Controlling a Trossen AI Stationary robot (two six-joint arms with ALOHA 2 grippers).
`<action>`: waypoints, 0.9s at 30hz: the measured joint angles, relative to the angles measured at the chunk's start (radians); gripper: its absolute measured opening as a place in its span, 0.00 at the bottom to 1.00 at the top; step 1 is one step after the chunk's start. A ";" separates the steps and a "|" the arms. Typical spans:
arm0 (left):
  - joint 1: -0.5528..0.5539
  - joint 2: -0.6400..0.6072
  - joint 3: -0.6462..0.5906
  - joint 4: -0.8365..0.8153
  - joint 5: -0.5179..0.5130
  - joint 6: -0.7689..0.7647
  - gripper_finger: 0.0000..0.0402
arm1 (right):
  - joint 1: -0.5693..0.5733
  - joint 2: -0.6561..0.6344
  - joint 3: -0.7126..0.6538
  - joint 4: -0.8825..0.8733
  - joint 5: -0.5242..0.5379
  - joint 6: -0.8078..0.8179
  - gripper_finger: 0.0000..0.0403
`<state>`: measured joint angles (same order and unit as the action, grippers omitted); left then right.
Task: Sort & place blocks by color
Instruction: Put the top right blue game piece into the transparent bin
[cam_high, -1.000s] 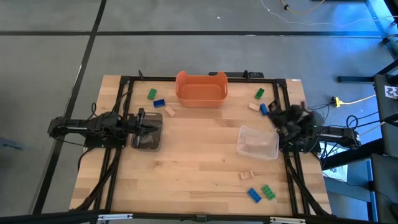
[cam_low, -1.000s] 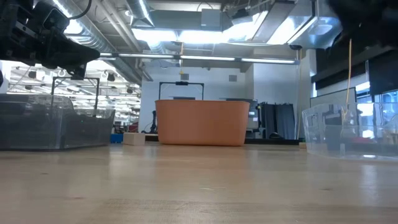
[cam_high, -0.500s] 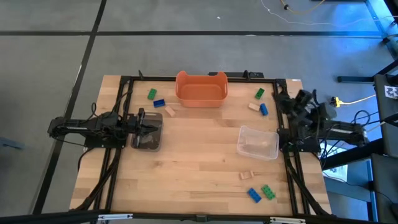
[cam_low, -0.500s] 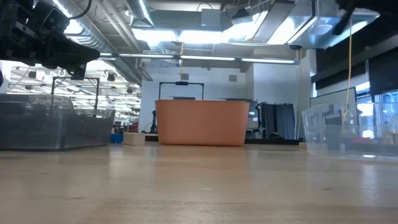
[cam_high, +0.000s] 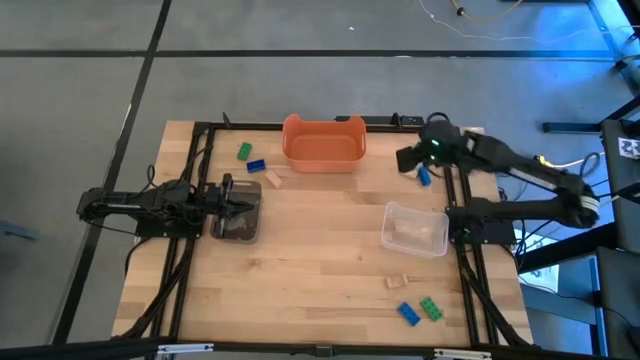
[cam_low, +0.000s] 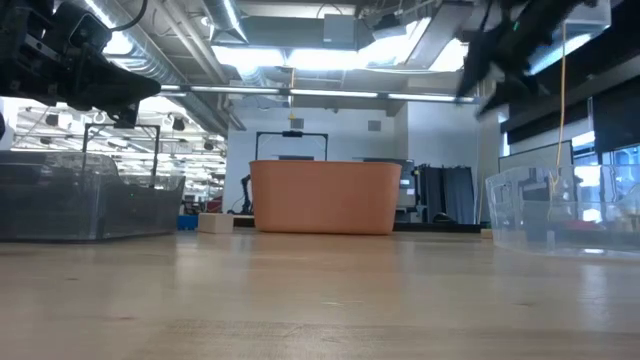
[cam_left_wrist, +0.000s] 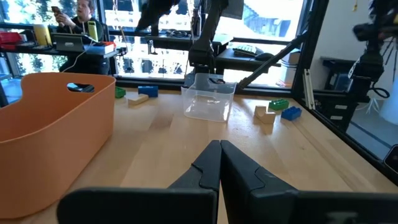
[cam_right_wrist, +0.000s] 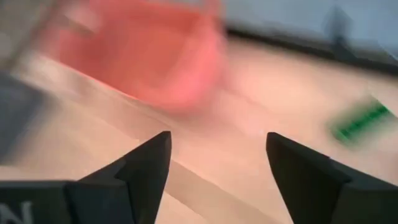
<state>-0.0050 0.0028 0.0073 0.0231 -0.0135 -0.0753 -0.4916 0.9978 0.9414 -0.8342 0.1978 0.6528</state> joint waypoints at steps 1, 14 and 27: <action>0.000 0.000 0.000 0.000 0.000 0.000 0.00 | -0.039 0.043 0.014 -0.055 -0.018 -0.002 0.67; 0.000 0.000 0.000 0.000 0.000 0.000 0.00 | -0.290 0.298 -0.152 -0.159 -0.040 -0.055 0.66; 0.000 0.000 0.000 0.000 0.000 0.000 0.00 | -0.353 0.320 -0.295 0.059 -0.038 -0.085 0.65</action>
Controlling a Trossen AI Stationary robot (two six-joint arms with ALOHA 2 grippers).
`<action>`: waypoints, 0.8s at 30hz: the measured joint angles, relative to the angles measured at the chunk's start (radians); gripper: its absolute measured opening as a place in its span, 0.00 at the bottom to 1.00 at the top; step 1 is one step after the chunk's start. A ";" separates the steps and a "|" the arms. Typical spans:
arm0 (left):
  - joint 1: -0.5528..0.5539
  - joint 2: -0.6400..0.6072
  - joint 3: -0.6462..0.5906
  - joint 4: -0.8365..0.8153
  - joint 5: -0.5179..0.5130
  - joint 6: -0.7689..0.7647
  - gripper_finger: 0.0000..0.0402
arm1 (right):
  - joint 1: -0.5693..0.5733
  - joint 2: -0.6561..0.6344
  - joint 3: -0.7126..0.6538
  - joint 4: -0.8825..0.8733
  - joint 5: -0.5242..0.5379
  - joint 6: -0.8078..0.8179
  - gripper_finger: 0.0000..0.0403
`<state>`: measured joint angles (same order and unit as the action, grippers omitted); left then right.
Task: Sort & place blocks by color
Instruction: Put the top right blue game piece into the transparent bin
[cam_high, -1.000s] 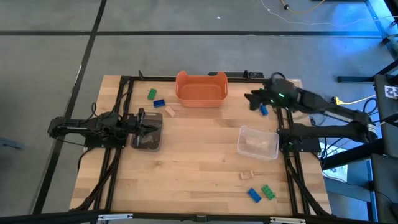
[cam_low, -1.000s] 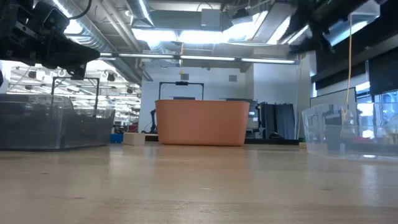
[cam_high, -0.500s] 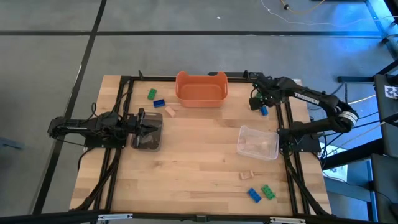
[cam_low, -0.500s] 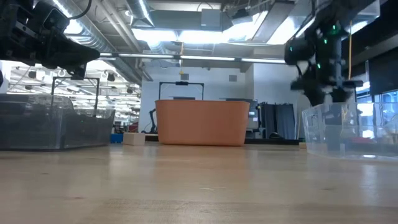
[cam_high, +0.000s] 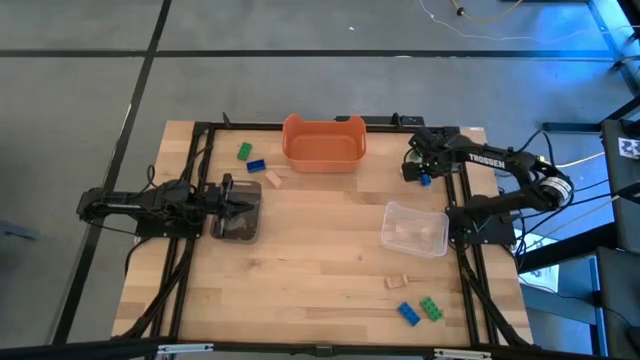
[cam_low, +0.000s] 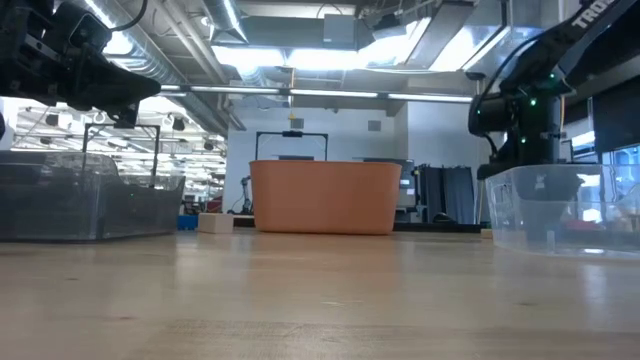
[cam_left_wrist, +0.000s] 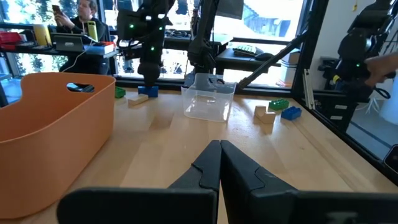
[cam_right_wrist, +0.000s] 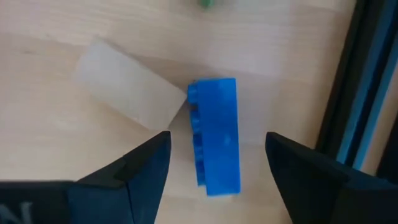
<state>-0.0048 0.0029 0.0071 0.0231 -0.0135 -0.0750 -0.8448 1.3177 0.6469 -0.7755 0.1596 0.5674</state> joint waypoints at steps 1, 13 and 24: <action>0.000 0.000 0.000 0.000 0.000 0.000 0.00 | -0.007 0.007 -0.006 0.013 -0.003 -0.007 0.65; 0.000 0.000 0.000 0.000 0.000 0.000 0.00 | -0.038 0.071 -0.034 0.047 -0.038 -0.072 0.35; 0.000 0.000 0.000 0.000 0.000 0.000 0.00 | -0.025 -0.135 0.063 -0.039 -0.063 -0.180 0.23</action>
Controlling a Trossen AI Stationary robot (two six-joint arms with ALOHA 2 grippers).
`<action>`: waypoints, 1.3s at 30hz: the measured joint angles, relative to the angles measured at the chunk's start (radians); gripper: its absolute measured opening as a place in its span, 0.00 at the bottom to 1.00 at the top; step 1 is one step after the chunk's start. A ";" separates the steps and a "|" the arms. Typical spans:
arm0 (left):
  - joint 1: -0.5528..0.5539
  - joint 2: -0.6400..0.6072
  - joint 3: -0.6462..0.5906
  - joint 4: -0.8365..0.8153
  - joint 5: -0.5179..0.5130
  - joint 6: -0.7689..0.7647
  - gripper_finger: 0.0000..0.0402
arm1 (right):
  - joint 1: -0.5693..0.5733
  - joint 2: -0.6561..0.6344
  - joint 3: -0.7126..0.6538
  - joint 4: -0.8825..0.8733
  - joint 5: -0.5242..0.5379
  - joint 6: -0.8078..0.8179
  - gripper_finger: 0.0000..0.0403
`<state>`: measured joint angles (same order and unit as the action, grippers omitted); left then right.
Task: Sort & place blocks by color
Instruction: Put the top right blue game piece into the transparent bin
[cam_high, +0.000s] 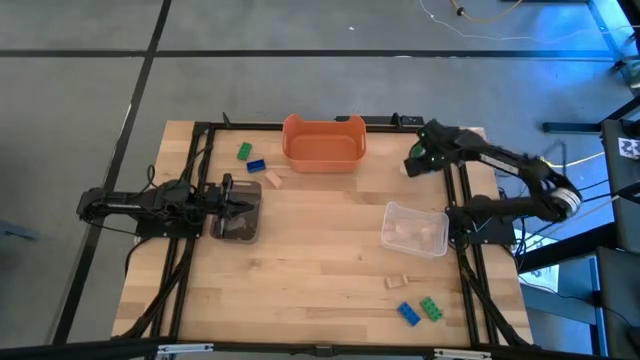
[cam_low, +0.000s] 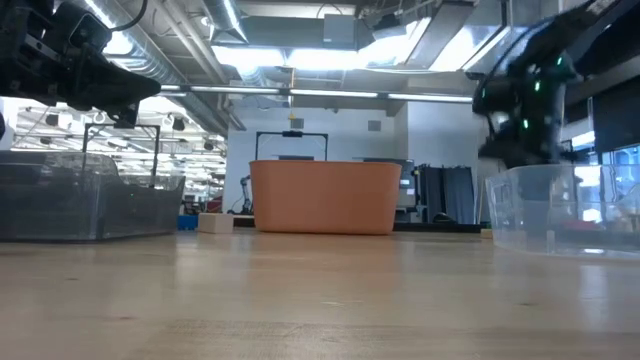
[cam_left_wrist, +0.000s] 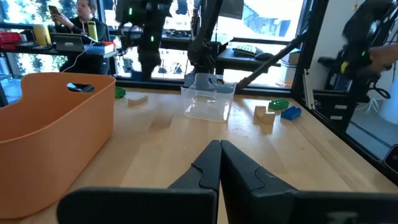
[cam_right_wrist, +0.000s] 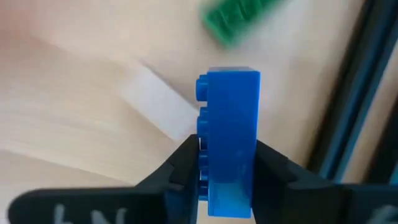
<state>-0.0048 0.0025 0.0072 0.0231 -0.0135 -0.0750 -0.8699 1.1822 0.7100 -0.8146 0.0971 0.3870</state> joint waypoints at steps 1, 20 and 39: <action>0.000 0.000 0.000 0.000 0.000 0.000 0.00 | 0.005 -0.037 0.015 0.010 -0.026 -0.002 0.23; 0.000 0.000 0.000 0.000 0.000 0.000 0.00 | 0.182 -0.426 0.049 0.246 -0.319 0.110 0.23; 0.000 0.000 0.000 0.000 0.000 0.000 0.00 | 0.347 -0.439 0.049 0.446 -0.316 0.159 0.23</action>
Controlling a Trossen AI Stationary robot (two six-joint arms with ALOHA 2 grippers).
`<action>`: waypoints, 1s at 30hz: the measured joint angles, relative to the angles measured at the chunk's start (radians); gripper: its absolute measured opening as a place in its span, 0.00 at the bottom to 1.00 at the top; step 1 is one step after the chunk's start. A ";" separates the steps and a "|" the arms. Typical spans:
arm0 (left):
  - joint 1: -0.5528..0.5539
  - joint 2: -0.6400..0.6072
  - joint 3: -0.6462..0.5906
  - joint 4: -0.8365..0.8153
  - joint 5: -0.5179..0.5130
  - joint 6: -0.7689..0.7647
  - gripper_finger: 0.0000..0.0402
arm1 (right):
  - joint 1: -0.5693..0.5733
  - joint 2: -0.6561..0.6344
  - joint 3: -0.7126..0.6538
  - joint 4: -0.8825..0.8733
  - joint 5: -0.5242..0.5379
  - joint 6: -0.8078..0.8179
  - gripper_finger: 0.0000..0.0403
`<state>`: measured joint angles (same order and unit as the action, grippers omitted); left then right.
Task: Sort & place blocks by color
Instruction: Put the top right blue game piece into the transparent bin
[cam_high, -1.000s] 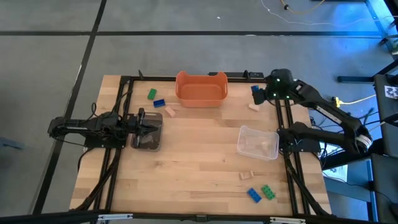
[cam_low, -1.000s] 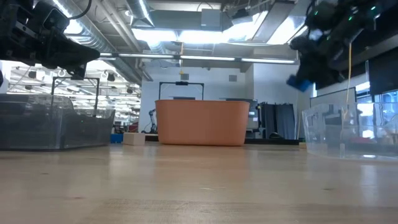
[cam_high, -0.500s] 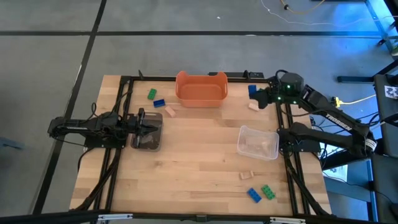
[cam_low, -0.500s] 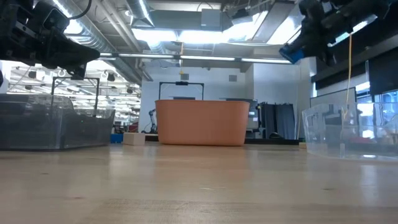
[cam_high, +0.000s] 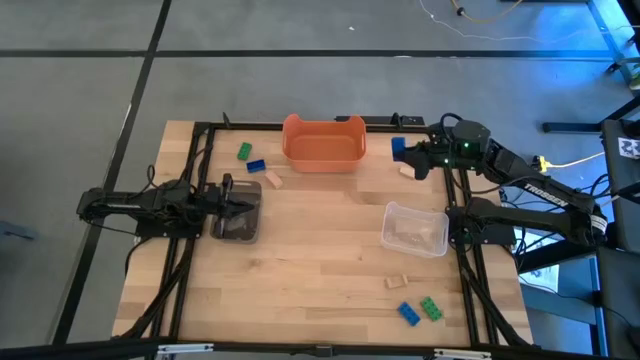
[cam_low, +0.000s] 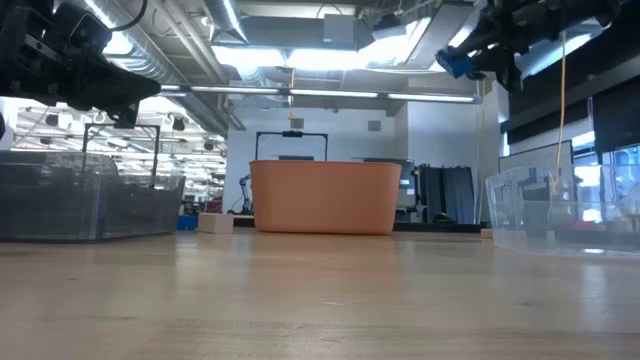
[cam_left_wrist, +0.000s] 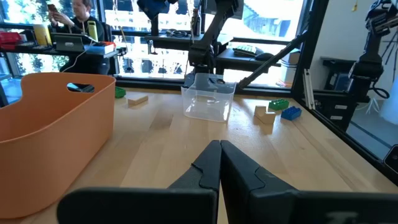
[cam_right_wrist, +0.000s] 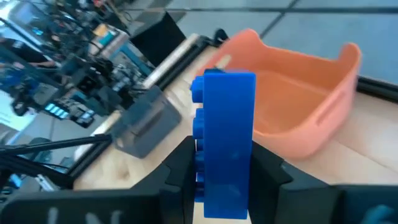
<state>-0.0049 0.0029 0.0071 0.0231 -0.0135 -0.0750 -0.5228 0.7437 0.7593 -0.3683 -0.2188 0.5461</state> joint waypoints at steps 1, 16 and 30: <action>0.000 0.000 0.000 0.000 0.000 0.000 0.00 | 0.008 0.000 0.000 0.015 0.000 0.000 0.23; 0.000 0.000 0.000 0.000 0.000 0.000 0.00 | 0.289 0.001 0.011 0.083 -0.072 0.104 0.23; 0.000 0.000 0.000 0.000 0.000 0.000 0.00 | 0.672 0.197 0.245 -0.821 0.147 0.279 0.23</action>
<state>-0.0048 0.0029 0.0074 0.0228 -0.0138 -0.0750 0.1489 0.9407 1.0045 -1.1891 -0.0718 0.8249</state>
